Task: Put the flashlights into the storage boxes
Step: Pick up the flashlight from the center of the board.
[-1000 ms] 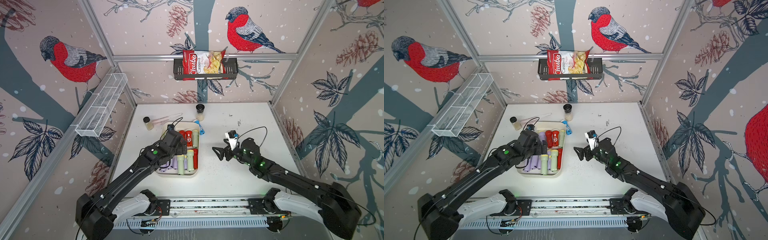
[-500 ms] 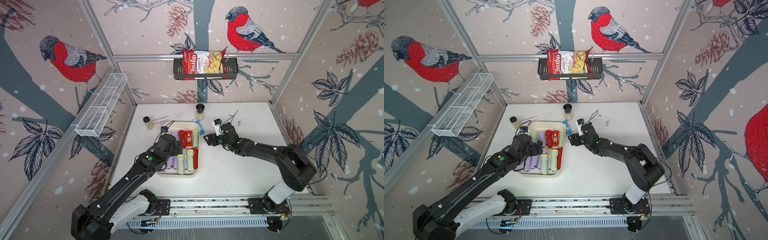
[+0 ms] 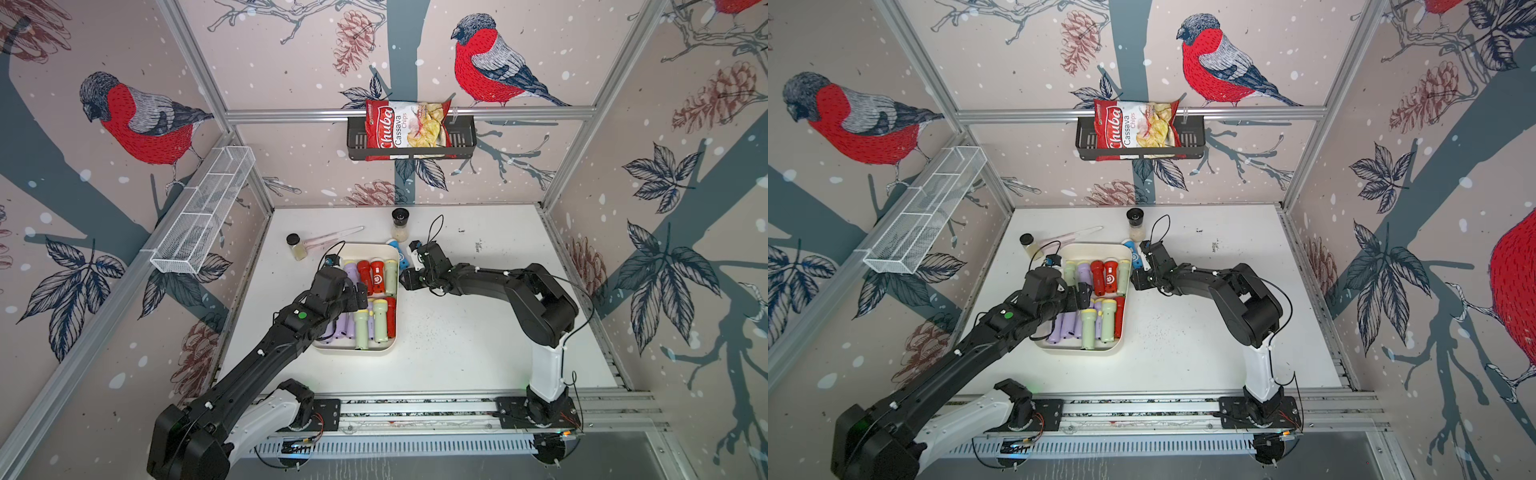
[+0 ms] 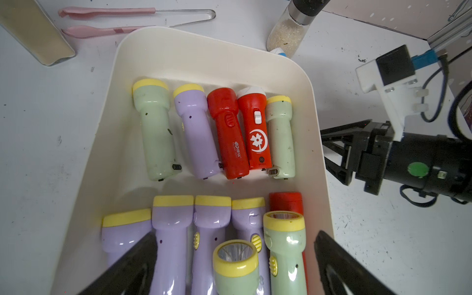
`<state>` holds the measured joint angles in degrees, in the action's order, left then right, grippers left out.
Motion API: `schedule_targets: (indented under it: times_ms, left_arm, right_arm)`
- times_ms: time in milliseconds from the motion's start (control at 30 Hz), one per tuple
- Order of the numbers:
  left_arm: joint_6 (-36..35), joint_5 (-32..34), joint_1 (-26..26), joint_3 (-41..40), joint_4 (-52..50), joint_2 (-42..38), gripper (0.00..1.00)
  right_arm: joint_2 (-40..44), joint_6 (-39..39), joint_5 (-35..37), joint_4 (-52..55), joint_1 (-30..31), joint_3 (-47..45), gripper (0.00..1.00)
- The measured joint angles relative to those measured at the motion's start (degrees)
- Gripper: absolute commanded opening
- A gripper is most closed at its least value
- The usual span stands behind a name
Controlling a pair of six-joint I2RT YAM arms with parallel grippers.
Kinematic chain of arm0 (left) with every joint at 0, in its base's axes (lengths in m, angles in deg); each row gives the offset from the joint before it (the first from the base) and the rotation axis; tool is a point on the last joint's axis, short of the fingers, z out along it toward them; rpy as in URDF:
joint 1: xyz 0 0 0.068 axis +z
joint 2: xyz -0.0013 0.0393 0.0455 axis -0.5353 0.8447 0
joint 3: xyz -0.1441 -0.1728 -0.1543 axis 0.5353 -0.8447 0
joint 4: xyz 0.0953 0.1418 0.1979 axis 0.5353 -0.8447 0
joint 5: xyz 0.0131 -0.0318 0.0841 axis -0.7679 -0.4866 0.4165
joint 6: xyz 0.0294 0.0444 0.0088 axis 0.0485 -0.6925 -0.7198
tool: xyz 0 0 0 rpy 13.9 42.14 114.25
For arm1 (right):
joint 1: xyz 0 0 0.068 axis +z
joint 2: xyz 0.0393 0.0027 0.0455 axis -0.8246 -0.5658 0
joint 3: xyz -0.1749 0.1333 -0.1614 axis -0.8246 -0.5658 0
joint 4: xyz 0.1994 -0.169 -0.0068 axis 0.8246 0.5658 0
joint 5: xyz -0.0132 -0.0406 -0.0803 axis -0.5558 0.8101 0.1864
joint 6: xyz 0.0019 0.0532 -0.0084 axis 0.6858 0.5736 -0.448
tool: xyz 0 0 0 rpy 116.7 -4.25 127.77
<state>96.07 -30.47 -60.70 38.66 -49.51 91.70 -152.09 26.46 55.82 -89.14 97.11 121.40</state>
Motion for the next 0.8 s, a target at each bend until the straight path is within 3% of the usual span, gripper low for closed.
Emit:
schedule_targets:
  times_ms: [100, 233, 533, 700, 800]
  left_arm:
    - [0.00, -0.28, 0.00, 0.24, 0.09, 0.00, 0.95]
    - [0.00, -0.48, 0.00, 0.46, 0.09, -0.02, 0.95]
    - [-1.09, 0.24, 0.00, 1.66, 0.09, -0.04, 0.95]
    - [-1.44, 0.59, 0.00, 2.23, 0.09, 0.11, 0.95]
    - [-1.53, 0.68, 0.02, 2.43, 0.02, 0.52, 0.95]
  right_arm:
    - [-2.19, -1.14, 4.31, 0.52, 0.46, 2.03, 0.59]
    - [-4.92, -2.05, 9.11, 1.03, 0.83, 5.27, 0.67]
    - [-13.20, -4.31, 13.25, 2.23, 1.31, 16.68, 0.57]
    - [-15.89, -5.88, 14.47, 3.10, 1.38, 20.81, 0.32]
    - [-16.26, -6.91, 15.32, 4.20, 1.40, 21.90, 0.22]
